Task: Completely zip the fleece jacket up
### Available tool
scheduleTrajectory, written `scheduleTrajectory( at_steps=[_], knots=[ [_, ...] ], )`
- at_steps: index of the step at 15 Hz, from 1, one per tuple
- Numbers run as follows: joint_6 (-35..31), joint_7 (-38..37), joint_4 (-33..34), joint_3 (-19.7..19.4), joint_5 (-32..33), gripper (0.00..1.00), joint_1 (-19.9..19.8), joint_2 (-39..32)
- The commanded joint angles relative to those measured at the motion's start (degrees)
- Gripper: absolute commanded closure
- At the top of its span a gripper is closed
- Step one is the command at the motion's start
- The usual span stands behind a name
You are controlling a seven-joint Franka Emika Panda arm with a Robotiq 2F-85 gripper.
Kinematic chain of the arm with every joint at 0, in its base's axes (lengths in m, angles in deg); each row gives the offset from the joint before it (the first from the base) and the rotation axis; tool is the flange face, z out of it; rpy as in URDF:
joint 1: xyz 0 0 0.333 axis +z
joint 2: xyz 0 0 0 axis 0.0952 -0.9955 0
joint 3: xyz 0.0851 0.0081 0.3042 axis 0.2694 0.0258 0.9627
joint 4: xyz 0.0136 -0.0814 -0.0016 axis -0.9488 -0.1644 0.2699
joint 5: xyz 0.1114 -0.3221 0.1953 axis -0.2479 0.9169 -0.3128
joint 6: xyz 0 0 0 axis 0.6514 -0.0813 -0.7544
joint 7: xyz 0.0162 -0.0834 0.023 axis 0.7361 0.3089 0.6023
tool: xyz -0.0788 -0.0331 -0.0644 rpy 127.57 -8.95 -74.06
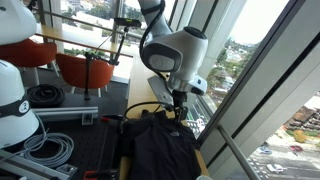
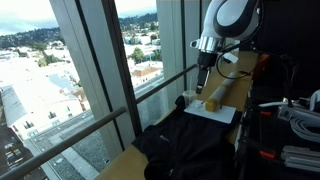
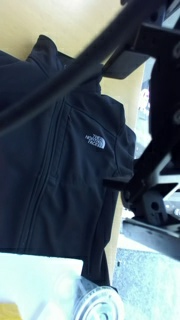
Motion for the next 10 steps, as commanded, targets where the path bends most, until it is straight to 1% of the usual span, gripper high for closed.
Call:
scheduleTrajectory(
  at_steps=[1, 4, 10],
  knots=[
    [0.19, 1.25, -0.58, -3.47, -1.4, 0.0, 3.54, 0.85],
    [0.18, 1.91, -2.2, -4.42, -1.95, 0.0, 4.35, 2.37],
    [0.18, 1.91, -2.42, -4.54, -1.93, 0.0, 4.5, 2.6]
  ],
)
